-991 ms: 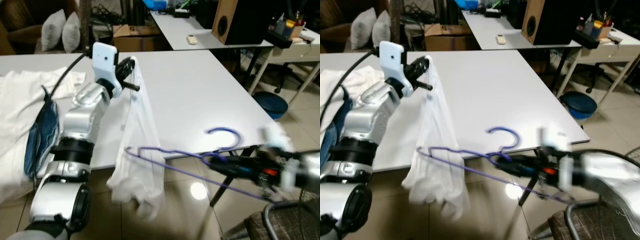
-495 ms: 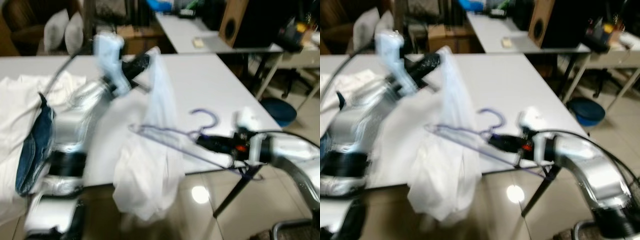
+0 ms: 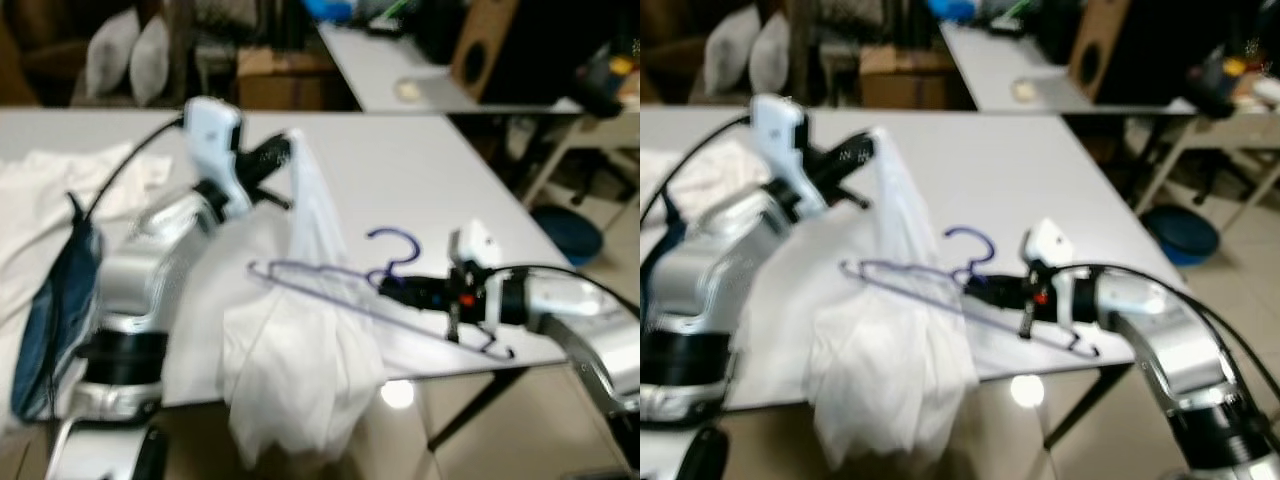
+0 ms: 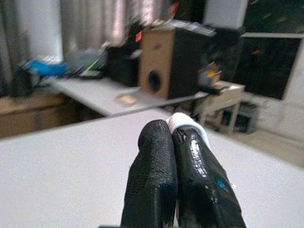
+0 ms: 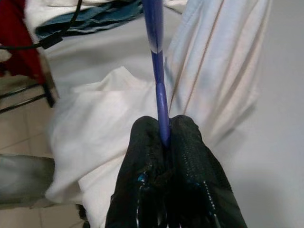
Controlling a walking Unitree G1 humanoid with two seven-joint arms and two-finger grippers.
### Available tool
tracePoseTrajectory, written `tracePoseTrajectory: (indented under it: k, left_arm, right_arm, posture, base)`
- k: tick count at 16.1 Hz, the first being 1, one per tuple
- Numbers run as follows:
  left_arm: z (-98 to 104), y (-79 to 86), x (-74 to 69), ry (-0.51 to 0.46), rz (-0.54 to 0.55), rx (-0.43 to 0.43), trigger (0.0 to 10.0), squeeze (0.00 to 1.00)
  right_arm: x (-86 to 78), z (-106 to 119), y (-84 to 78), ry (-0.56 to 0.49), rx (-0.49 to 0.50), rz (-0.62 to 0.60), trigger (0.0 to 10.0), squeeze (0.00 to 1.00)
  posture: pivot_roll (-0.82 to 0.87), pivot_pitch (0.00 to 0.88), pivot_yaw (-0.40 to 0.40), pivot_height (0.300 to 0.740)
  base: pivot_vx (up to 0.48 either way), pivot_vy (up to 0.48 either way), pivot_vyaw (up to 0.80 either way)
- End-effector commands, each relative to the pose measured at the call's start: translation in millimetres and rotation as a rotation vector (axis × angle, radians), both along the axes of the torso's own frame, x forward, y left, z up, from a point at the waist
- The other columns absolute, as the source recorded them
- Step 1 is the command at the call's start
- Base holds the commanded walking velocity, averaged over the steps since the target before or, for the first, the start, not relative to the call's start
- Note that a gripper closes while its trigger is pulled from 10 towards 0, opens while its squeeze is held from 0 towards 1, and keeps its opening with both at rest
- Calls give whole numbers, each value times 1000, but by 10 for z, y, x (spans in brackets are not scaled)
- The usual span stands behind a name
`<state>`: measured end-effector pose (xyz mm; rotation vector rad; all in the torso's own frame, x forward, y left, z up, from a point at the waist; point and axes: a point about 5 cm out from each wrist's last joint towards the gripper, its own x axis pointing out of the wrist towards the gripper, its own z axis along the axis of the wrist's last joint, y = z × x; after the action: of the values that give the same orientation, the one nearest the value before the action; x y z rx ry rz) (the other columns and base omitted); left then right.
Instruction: Hang hanger
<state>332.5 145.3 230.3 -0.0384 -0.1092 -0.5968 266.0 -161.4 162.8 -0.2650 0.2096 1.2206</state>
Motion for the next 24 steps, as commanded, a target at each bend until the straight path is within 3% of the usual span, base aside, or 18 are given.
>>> tracePoseTrajectory:
  k: [1,4,7,8,9,11,12,14,15,16,19,20,21,22,23,24]
  left_arm:
    - [115,-89,-45,-45,-50,-4,10000,0]
    - [226,-143,-108,-79,-129,-12,10000,0]
    - [475,-123,-87,-153,-129,-64,10000,0]
    - [660,-78,-49,-227,-109,-91,10000,0]
    - [1013,35,-4,-377,-32,-167,10000,0]
    - [1252,124,-27,-489,16,-234,10000,0]
    - [1675,384,-149,-654,106,-406,10000,0]
    - [1791,469,-232,-725,114,-430,10000,0]
    - [1761,461,-233,-725,109,-417,10000,0]
    - [1572,395,-178,-678,109,-376,10000,0]
    - [1168,205,-87,-554,83,-249,10000,0]
    - [624,45,32,-363,74,-49,10000,0]
    - [377,-4,61,-277,74,31,10000,0]
    - [-241,-113,89,-89,84,193,10000,0]
    - [-557,-199,59,-10,76,253,10000,0]
    - [-624,-228,47,5,72,259,10000,0]
  right_arm:
    - [-6,-8,-26,-9,-27,4,10000,0]
    - [162,-50,-25,-42,-87,-10,10000,0]
    - [543,21,10,-153,-161,-127,10000,0]
    - [788,157,25,-262,-220,-187,10000,0]
    - [1159,711,49,-550,-220,-377,10000,0]
    - [1240,1224,99,-712,-34,-471,10000,0]
    - [1125,2080,115,-862,392,-457,10000,0]
    - [1093,2270,125,-922,475,-426,10000,0]
    - [1119,2157,166,-901,444,-397,10000,0]
    - [1163,1627,272,-825,299,-320,10000,0]
    - [1100,987,306,-663,211,-231,10000,0]
    - [967,519,294,-547,114,-145,10000,0]
    - [893,345,286,-502,78,-108,10000,0]
    - [703,-37,197,-409,-7,-53,10000,0]
    - [576,-222,106,-364,-52,-41,10000,0]
    - [539,-260,74,-355,-61,-41,10000,0]
  posture:
    - [-19,0,-38,740]
    - [-16,0,-40,740]
    - [-11,0,-44,740]
    - [-10,0,-42,740]
    - [-3,0,-48,740]
    - [0,0,-53,740]
    - [8,0,-65,740]
    - [7,0,-67,740]
    - [5,0,-66,740]
    - [4,0,-62,740]
    - [0,0,-55,740]
    - [-3,0,-47,740]
    - [-3,0,-46,740]
    - [-6,0,-42,740]
    - [-14,0,-34,740]
    - [-14,0,-34,740]
  base:
    - [0,0,0]
    - [0,0,0]
    - [0,0,0]
    - [0,0,0]
    - [0,0,0]
    - [0,0,0]
    - [0,0,0]
    - [0,0,0]
    - [0,0,0]
    - [0,0,0]
    - [0,0,0]
    - [0,0,0]
    - [0,0,0]
    - [0,0,0]
    - [0,0,0]
    - [0,0,0]
